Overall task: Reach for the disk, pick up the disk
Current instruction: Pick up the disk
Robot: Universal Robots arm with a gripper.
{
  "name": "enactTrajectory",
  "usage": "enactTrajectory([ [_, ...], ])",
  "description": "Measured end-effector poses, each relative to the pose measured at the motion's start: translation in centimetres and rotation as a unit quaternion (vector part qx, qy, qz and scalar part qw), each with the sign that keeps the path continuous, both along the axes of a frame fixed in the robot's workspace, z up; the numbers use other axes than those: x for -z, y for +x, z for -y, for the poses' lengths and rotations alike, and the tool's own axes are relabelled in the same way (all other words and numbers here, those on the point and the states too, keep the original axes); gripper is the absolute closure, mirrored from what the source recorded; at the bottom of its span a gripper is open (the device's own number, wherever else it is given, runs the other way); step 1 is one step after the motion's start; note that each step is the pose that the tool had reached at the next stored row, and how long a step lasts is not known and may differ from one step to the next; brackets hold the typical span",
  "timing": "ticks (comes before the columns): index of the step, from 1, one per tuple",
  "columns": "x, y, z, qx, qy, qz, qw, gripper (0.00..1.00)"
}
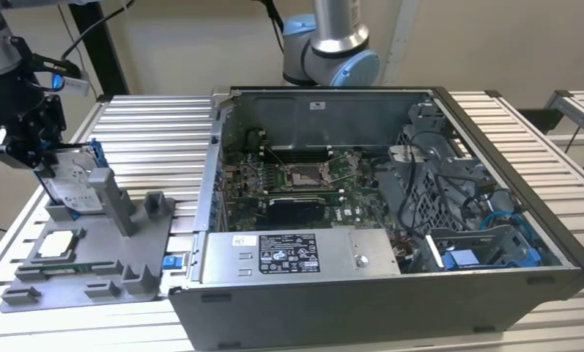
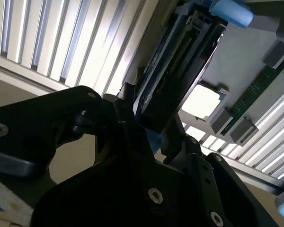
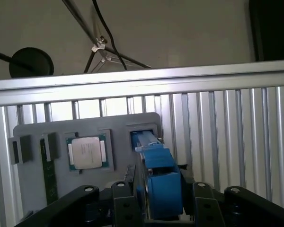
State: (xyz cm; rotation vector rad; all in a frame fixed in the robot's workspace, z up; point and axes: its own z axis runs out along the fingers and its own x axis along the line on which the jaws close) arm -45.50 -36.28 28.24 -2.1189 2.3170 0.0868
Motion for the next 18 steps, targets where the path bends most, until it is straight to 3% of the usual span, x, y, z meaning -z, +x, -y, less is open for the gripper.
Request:
enactTrajectory([
  [6,0.84,0.0,0.02,-0.008,0.0009,0.0045,1.0000,0.00],
  [13,1.81,0.0,0.02,-0.017,0.0009,0.0129,0.9998,0.00],
  [18,1.96,0.0,0.02,-0.017,0.0009,0.0131,0.9998,0.00],
])
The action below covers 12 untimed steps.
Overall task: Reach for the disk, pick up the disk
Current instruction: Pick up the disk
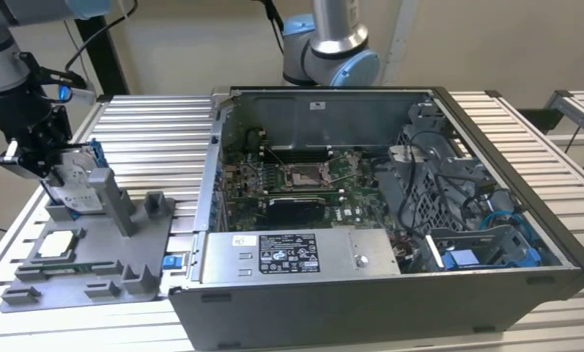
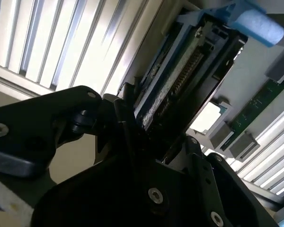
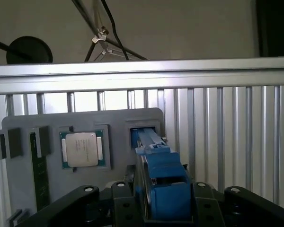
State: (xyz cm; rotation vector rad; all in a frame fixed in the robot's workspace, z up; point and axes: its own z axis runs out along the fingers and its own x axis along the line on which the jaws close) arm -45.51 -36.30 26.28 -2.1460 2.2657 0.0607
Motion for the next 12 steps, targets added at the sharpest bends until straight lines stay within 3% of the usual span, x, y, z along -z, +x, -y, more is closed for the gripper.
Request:
enactTrajectory([
  [10,0.07,-0.02,0.00,0.000,-0.0001,-0.0002,1.0000,0.00],
  [11,0.07,-0.02,0.00,0.000,-0.0002,-0.0002,1.0000,1.00],
  [12,0.08,-0.02,0.00,0.000,-0.0001,-0.0001,1.0000,1.00],
])
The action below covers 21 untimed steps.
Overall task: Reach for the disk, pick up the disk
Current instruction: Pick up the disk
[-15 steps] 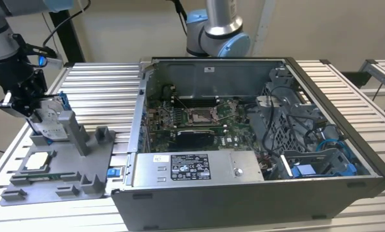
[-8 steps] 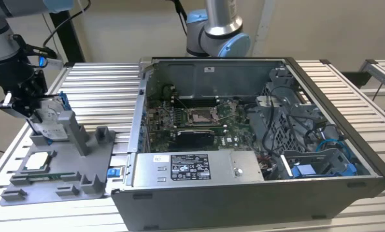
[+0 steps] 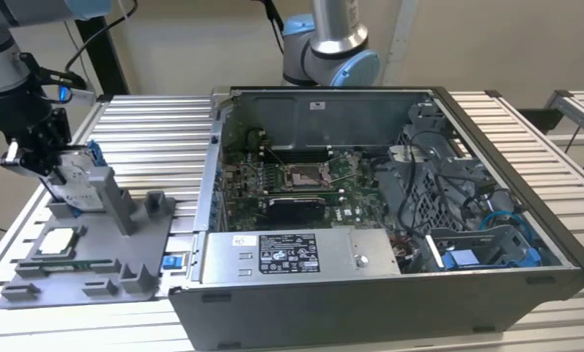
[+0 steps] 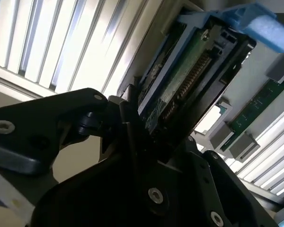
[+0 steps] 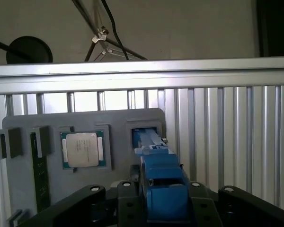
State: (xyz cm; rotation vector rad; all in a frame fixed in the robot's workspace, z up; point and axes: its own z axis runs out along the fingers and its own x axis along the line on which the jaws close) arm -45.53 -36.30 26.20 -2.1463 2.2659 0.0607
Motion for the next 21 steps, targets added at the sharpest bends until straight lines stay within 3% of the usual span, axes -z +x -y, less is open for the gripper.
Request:
enactTrajectory([
  [20,0.03,0.00,0.00,0.000,0.0000,0.0000,1.0000,1.00],
  [21,0.04,0.00,-0.03,0.000,-0.0015,0.0002,1.0000,1.00],
])
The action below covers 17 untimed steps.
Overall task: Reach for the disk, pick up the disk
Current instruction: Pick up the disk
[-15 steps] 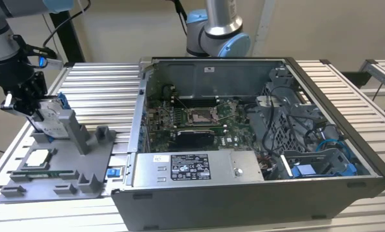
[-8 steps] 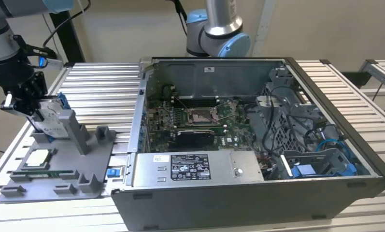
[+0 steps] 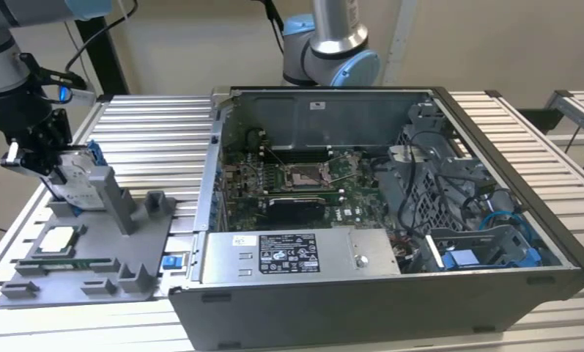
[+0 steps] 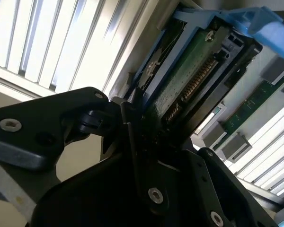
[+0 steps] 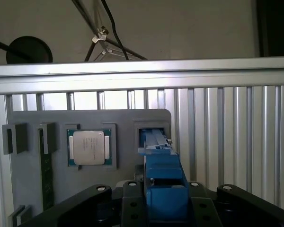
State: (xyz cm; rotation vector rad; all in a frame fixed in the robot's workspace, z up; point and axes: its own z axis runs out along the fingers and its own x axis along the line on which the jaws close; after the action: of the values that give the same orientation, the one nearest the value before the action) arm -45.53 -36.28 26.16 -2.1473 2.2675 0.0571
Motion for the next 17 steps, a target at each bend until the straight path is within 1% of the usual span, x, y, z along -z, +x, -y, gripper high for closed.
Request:
enactTrajectory([
  [1,0.00,0.00,0.01,0.000,-0.0019,0.0001,1.0000,1.00],
  [2,0.00,0.00,0.01,0.000,-0.0024,0.0000,1.0000,1.00],
  [5,-0.02,0.00,0.01,0.000,-0.0007,-0.0002,1.0000,1.00],
  [6,-0.01,0.00,0.00,0.000,-0.0026,-0.0002,1.0000,1.00],
  [8,-0.01,0.00,0.01,0.000,-0.0133,-0.0004,0.9999,1.00],
  [9,-0.01,0.00,0.01,0.000,-0.0165,-0.0005,0.9999,1.00],
  [10,-0.01,0.00,0.02,0.000,-0.0187,-0.0004,0.9998,1.00],
  [11,-0.01,0.00,0.03,0.000,-0.0193,-0.0004,0.9998,1.00],
  [12,-0.02,0.01,0.03,0.000,-0.0173,-0.0005,0.9999,1.00],
  [14,-0.02,0.00,0.01,0.000,-0.0095,-0.0005,1.0000,1.00],
  [15,-0.03,0.00,0.01,0.000,-0.0065,-0.0006,1.0000,1.00],
  [16,-0.03,0.00,0.01,0.000,-0.0055,-0.0006,1.0000,1.00],
  [17,-0.03,0.00,0.01,0.000,-0.0055,-0.0006,1.0000,1.00],
])
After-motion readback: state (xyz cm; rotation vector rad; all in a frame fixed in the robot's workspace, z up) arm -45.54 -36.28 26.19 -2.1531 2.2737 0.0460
